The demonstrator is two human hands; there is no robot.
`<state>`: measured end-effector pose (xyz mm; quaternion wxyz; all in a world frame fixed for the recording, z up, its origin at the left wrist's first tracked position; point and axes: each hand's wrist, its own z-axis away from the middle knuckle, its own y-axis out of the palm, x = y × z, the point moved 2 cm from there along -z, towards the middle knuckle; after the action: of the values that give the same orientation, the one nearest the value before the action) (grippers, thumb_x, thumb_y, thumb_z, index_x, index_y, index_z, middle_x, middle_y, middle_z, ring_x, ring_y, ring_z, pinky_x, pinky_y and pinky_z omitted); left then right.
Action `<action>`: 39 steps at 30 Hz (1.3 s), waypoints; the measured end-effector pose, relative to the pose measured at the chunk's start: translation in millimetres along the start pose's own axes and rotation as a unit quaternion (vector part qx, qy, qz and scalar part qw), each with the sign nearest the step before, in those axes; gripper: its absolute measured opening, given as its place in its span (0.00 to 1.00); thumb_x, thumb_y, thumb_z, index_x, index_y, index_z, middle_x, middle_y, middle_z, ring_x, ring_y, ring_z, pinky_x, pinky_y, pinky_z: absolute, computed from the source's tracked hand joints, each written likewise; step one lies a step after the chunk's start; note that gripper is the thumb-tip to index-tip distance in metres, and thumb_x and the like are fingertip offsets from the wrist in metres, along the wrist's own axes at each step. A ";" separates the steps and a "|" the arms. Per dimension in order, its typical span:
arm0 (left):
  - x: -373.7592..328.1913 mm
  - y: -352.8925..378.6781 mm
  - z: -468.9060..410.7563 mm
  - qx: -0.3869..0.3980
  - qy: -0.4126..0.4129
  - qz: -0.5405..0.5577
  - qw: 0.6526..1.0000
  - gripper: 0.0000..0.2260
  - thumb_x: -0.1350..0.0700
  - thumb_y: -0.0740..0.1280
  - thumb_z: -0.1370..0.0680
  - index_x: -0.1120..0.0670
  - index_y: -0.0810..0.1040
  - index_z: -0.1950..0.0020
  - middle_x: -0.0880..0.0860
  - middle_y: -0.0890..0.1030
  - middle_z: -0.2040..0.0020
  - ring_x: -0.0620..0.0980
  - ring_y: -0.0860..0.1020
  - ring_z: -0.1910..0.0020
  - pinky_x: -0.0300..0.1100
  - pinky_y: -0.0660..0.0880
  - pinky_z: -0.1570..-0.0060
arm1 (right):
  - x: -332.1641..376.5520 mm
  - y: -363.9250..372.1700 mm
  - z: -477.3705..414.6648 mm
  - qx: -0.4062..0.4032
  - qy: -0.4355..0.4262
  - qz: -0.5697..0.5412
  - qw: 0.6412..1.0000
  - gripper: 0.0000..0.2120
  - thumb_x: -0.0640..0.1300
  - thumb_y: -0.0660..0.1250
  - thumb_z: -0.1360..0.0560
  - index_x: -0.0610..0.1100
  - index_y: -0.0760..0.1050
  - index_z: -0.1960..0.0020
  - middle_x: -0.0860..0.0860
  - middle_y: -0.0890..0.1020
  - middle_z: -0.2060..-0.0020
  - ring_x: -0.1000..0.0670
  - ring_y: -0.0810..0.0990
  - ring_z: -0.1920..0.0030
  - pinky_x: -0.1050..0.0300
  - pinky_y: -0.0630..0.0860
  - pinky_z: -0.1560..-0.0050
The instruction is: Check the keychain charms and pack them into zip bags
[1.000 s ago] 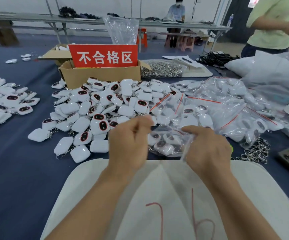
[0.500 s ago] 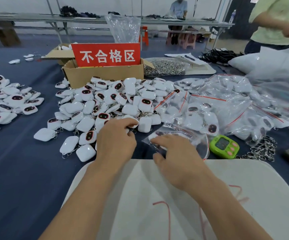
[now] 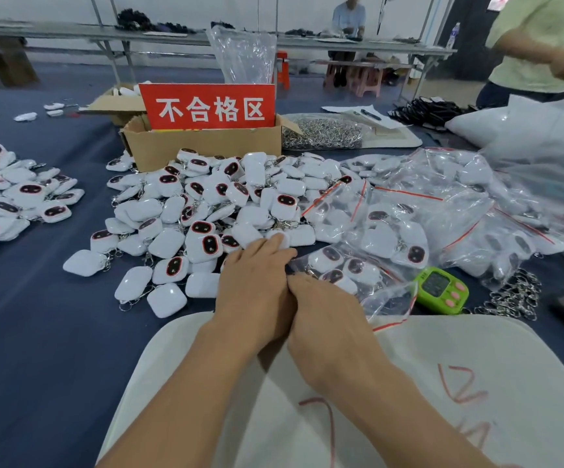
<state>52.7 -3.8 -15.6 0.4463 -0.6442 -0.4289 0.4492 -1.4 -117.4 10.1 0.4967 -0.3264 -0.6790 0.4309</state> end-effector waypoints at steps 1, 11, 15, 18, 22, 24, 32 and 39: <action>-1.2 -1.4 1.9 -0.004 -0.018 -0.026 0.999 0.27 0.44 0.63 0.23 0.44 0.67 0.23 0.46 0.62 0.20 0.49 0.63 0.23 0.47 0.57 0.30 | 0.0 0.9 1.3 0.000 -0.006 -0.011 1.000 0.12 0.38 0.62 0.28 0.48 0.74 0.47 0.51 0.81 0.45 0.45 0.77 0.43 0.55 0.65 0.47; 6.3 -6.0 0.2 -0.096 -0.120 0.062 0.986 0.23 0.60 0.64 0.22 0.46 0.74 0.27 0.45 0.74 0.31 0.50 0.70 0.34 0.43 0.68 0.46 | -17.8 15.8 -3.3 0.054 0.002 0.123 0.991 0.22 0.57 0.55 0.17 0.48 0.66 0.28 0.48 0.66 0.24 0.44 0.57 0.22 0.47 0.51 0.21; 12.3 -6.2 -1.1 -0.098 -0.128 0.075 0.984 0.21 0.58 0.63 0.20 0.46 0.75 0.28 0.44 0.75 0.31 0.50 0.70 0.34 0.43 0.65 0.51 | -6.3 13.5 -0.4 -0.019 -0.048 0.067 0.996 0.13 0.50 0.59 0.20 0.48 0.76 0.40 0.51 0.76 0.34 0.48 0.67 0.27 0.48 0.49 0.21; 13.0 -10.6 -0.1 -0.100 -0.125 0.039 0.986 0.13 0.55 0.63 0.18 0.47 0.80 0.35 0.49 0.80 0.40 0.54 0.74 0.43 0.46 0.66 0.51 | 3.3 11.9 2.7 -0.073 -0.089 -0.031 0.993 0.07 0.39 0.62 0.27 0.44 0.79 0.56 0.49 0.82 0.54 0.47 0.76 0.45 0.51 0.68 0.34; 13.9 -22.9 9.7 -0.205 -0.163 0.146 0.954 0.11 0.54 0.61 0.16 0.52 0.81 0.52 0.56 0.82 0.60 0.57 0.74 0.58 0.50 0.68 0.57 | -9.4 6.2 4.5 -0.156 0.002 -0.212 0.965 0.14 0.38 0.65 0.26 0.49 0.85 0.46 0.53 0.87 0.52 0.57 0.80 0.51 0.62 0.74 0.42; 13.4 -26.7 17.4 -0.240 -0.151 0.329 0.901 0.10 0.52 0.61 0.19 0.50 0.79 0.58 0.53 0.83 0.62 0.52 0.77 0.61 0.47 0.72 0.56 | -19.7 4.3 1.5 -0.160 0.091 -0.308 0.933 0.14 0.43 0.67 0.23 0.54 0.83 0.40 0.57 0.87 0.53 0.61 0.83 0.54 0.59 0.78 0.42; -4.5 -24.5 26.7 -0.063 -0.145 0.580 0.799 0.07 0.54 0.71 0.24 0.47 0.89 0.58 0.53 0.85 0.66 0.49 0.82 0.65 0.49 0.85 0.59 | -25.6 -2.2 -6.3 -0.086 0.132 -0.529 0.834 0.10 0.37 0.67 0.20 0.46 0.86 0.50 0.46 0.88 0.59 0.46 0.87 0.60 0.49 0.83 0.64; 2.0 -22.2 21.7 -0.029 -0.194 0.599 0.776 0.07 0.55 0.72 0.21 0.48 0.89 0.57 0.54 0.88 0.59 0.49 0.84 0.58 0.46 0.81 0.50 | -30.3 -0.1 -10.3 -0.049 0.150 -0.578 0.801 0.09 0.32 0.67 0.21 0.41 0.84 0.47 0.40 0.87 0.56 0.43 0.87 0.59 0.48 0.84 0.58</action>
<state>28.9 7.4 1.0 -0.0247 -0.6828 -0.0471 0.7286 17.4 -141.1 -0.2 0.7325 0.0421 -0.6791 -0.0242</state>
